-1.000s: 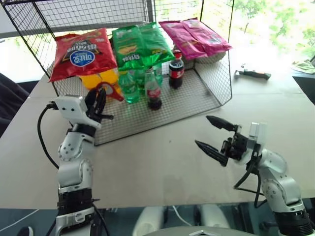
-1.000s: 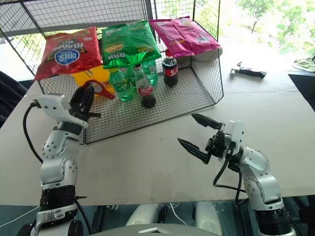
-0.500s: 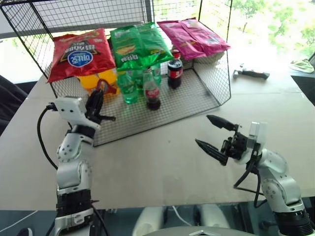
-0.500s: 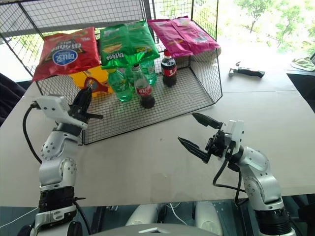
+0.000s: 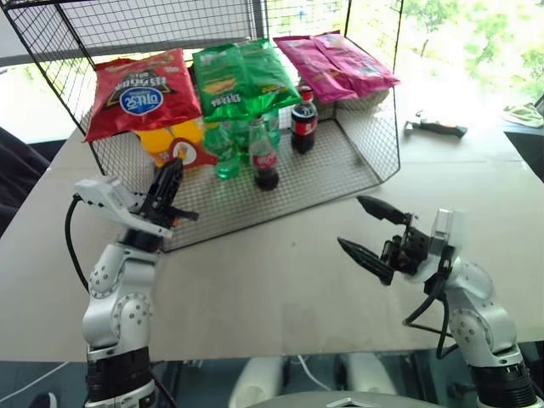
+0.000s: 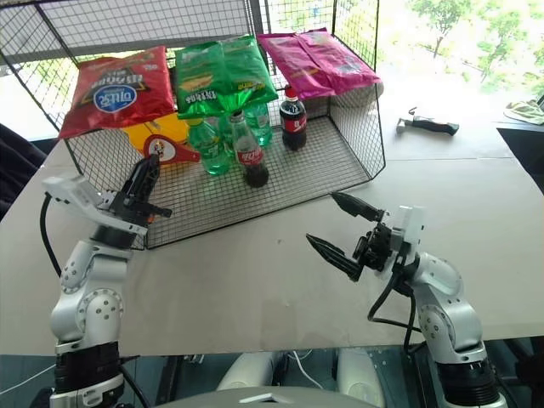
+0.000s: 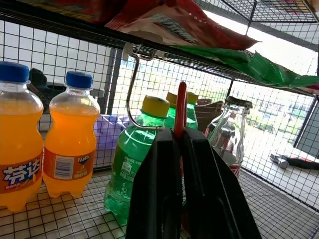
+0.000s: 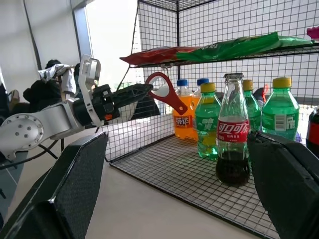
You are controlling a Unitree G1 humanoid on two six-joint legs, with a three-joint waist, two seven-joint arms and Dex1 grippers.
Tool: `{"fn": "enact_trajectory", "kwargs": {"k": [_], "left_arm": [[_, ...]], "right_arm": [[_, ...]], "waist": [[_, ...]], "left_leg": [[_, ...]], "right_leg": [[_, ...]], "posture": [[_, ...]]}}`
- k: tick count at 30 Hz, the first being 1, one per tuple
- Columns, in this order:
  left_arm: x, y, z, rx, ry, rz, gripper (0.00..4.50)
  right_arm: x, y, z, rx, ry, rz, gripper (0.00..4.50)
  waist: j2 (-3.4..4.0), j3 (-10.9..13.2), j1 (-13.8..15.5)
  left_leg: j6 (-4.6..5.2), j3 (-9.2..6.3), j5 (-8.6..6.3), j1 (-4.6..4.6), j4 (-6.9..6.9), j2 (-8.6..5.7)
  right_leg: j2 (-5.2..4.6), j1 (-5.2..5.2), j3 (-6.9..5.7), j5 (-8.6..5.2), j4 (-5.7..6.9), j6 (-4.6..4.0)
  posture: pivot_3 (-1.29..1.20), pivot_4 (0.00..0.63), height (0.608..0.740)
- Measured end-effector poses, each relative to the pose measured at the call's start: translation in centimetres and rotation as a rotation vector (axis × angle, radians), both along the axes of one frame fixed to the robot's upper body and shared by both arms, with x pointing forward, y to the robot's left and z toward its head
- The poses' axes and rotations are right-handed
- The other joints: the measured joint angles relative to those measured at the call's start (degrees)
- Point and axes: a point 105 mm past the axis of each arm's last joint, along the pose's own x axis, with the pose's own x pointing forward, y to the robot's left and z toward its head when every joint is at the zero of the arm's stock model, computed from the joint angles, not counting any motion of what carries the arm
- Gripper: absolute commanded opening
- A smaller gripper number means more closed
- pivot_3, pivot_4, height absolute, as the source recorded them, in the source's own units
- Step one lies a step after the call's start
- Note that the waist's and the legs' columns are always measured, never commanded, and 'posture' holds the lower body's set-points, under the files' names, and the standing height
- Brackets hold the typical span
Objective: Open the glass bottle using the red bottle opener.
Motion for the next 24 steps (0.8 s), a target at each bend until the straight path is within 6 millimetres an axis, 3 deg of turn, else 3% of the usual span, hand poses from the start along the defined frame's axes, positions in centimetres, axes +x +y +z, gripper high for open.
{"fn": "enact_trajectory", "kwargs": {"k": [6, 12, 18, 21, 24], "left_arm": [[-0.5, -1.0, -0.1, -0.017, 0.012, -0.085, 0.08], [-1.3, -4.3, -1.6, -0.038, 0.096, -0.295, 0.08], [-2.4, -8.6, -3.0, -0.107, 0.209, -0.602, 0.08], [-2.9, -9.7, -3.1, -0.117, 0.241, -0.710, 0.08], [-3.8, -11.2, -3.1, -0.107, 0.276, -0.874, 0.08]], "right_arm": [[0.0, 0.0, 0.1, -0.001, -0.003, 0.001, 4.50], [0.6, 0.0, -0.3, -0.045, 0.025, -0.030, 4.50], [2.8, 1.4, -2.6, -0.271, 0.224, -0.097, 4.50], [3.2, 1.5, -3.5, -0.364, 0.327, -0.093, 4.50], [2.6, 2.7, -2.5, -0.385, 0.422, 0.053, 4.50]], "waist": [[0.00, 0.0, 0.0], [0.01, 0.0, -0.1], [0.01, 0.0, -0.1], [0.03, 0.0, -0.1], [0.02, 0.0, -0.2]], "left_leg": [[0.00, -0.01, 0.00, 0.00, 0.00, 0.00], [0.00, 0.02, 0.00, 0.00, 0.00, 0.00], [0.00, 0.00, 0.00, -0.01, 0.01, 0.00], [0.01, 0.02, 0.00, -0.09, 0.02, -0.01], [0.02, -0.02, 0.00, -0.12, 0.05, 0.00]], "right_leg": [[0.01, 0.00, 0.00, 0.00, 0.00, 0.00], [0.00, 0.00, 0.03, 0.00, 0.02, 0.00], [0.02, -0.03, 0.01, 0.00, 0.05, -0.01], [0.01, -0.09, 0.03, 0.00, 0.03, -0.01], [0.01, -0.09, -0.01, 0.00, 0.01, -0.01]], "posture": [[0.00, 0.150, 0.740], [0.00, 0.150, 0.740], [0.00, 0.150, 0.740], [0.00, 0.150, 0.740], [0.00, 0.150, 0.740]]}}
